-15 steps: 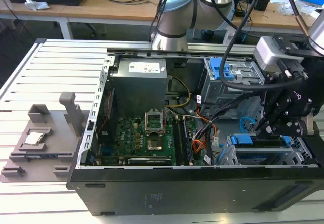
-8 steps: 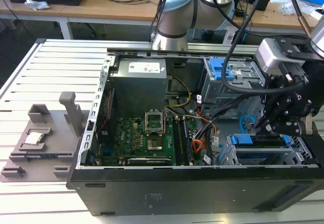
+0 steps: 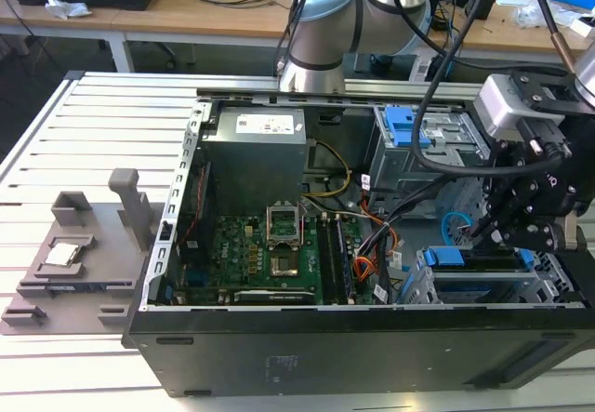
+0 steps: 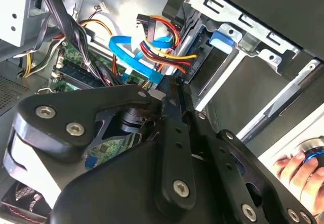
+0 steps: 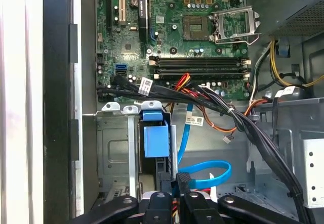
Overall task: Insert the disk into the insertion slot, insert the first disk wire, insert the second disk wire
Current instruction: 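Insert the second disk wire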
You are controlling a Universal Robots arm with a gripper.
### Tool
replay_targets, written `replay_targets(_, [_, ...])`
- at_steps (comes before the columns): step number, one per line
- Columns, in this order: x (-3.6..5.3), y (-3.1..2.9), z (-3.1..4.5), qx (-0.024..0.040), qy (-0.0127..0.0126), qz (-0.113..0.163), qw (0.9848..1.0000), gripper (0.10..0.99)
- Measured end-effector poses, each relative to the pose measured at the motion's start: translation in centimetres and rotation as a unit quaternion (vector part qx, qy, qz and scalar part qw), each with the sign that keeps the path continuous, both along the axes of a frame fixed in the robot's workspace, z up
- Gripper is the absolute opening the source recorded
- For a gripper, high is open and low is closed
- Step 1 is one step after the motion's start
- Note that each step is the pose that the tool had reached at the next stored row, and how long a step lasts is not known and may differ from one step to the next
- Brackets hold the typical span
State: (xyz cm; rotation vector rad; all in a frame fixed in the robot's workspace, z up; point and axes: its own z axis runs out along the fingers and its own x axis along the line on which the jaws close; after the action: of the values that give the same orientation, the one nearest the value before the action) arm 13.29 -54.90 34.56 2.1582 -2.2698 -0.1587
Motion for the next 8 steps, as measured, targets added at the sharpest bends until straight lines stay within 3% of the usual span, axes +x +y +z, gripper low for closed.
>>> replay_targets(8, [0.28,-0.21,-0.22,0.0000,0.0000,0.000,1.0000,0.161])
